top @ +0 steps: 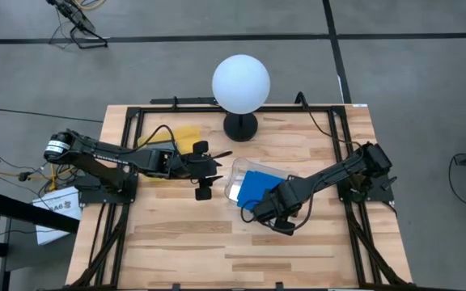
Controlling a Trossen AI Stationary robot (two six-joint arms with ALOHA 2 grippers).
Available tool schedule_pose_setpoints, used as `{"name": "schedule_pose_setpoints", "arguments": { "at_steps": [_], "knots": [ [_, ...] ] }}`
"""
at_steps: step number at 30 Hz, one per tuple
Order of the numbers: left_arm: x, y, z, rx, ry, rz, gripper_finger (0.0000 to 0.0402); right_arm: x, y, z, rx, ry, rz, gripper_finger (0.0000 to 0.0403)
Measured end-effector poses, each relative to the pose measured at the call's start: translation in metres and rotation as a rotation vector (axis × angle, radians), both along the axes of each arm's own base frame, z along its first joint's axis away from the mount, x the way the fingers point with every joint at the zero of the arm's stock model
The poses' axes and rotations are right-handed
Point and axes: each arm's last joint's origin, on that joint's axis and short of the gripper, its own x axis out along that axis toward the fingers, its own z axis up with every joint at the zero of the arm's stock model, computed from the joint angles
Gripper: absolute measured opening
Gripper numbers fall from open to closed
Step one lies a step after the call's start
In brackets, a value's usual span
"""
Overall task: Pick & place jewel cases by type
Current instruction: Put the blue CD case into the transparent bin
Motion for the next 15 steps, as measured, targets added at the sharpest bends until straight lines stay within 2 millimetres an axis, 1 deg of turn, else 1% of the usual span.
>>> {"name": "schedule_pose_setpoints", "arguments": {
  "at_steps": [5,10,15],
  "knots": [
    [0.000,0.000,0.000,0.001,0.000,0.000,0.0166,0.002,-0.001,-0.006,0.022,-0.009,-0.009,0.0001],
    [0.000,0.000,0.000,0.001,0.000,0.000,0.0166,0.001,-0.004,-0.020,0.043,0.006,-0.020,0.0000],
    [0.000,0.000,0.000,0.004,0.001,-0.003,0.0166,0.003,-0.006,-0.026,0.036,-0.020,-0.014,0.0000]
  ]
}}
